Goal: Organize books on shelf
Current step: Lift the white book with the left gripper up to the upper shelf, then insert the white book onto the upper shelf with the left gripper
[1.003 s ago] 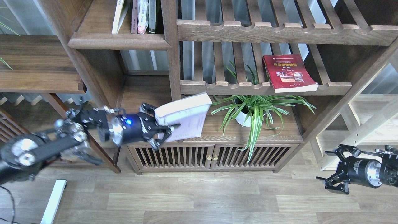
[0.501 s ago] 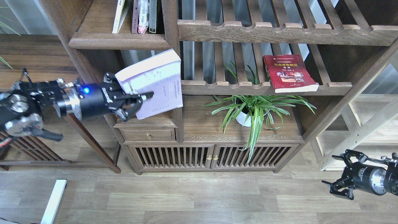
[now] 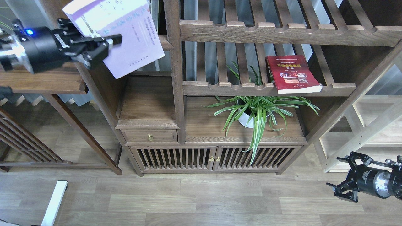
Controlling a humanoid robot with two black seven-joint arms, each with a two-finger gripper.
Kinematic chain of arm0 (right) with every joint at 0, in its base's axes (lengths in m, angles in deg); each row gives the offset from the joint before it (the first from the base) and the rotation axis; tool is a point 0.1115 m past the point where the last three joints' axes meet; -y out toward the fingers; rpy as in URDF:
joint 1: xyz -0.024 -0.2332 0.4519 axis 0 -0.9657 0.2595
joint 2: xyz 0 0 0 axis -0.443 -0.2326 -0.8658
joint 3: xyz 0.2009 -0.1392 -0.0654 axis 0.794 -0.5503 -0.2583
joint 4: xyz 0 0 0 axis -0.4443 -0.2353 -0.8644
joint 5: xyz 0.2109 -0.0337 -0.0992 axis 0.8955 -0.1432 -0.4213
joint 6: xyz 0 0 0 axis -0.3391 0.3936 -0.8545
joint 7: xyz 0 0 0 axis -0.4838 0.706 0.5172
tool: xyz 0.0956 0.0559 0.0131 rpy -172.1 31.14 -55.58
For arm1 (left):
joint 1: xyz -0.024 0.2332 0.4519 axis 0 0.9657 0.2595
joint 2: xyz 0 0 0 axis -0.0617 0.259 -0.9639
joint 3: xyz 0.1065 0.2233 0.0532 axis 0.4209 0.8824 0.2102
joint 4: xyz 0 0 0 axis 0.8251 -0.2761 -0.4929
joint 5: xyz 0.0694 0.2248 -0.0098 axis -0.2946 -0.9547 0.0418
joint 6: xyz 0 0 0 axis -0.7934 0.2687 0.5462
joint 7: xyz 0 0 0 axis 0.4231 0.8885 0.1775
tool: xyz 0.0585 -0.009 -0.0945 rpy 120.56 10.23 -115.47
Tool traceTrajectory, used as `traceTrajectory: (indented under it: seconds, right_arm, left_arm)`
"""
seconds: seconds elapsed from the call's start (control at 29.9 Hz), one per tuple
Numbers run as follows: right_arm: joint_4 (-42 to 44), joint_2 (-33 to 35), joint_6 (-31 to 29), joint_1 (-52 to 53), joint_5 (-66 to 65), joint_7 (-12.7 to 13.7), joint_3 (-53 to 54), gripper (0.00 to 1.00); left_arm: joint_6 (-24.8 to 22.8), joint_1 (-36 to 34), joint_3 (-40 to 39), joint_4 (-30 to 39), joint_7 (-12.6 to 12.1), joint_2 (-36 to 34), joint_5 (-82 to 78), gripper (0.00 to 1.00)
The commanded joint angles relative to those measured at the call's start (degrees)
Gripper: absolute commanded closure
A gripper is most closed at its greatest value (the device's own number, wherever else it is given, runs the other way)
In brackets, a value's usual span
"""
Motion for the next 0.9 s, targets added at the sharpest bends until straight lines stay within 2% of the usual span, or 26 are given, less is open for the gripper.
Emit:
traceTrajectory:
  seconds: [0.0, 0.2, 0.37, 0.53, 0.67, 0.87]
  right_arm:
    - [0.0, 0.0, 0.1, -0.1, 0.0, 0.0, 0.0, 0.0]
    - [0.0, -0.1, 0.7, -0.1, 0.0, 0.0, -0.3, 0.0]
    - [0.0, 0.0, 0.7, 0.0, 0.0, 0.0, -0.4, 0.0]
    - [0.0, -0.6, 1.0, -0.1, 0.0, 0.0, -0.4, 0.0]
    - [0.0, -0.9, 1.2, -0.1, 0.0, 0.0, -0.5, 0.0]
    - [0.0, -1.2, 1.2, 0.0, 0.0, 0.0, -0.5, 0.0]
  left_arm:
    - [-0.3, -1.5, 0.2, 0.0, -0.8, -2.4, 3.1, 1.0]
    - [-2.1, -1.7, 0.2, 0.3, -1.9, -5.9, 6.8, 1.0]
    - [-4.3, -1.7, 0.2, 0.6, -2.0, -9.6, 7.4, 1.0]
    - [-4.4, -2.2, 0.2, 0.5, -2.0, -13.8, 9.6, 1.0]
    - [-2.7, -2.4, 0.2, 0.4, -2.9, -15.5, 9.8, 1.0]
    - [4.0, -2.5, 0.3, 0.2, -3.8, -15.5, 9.7, 1.0]
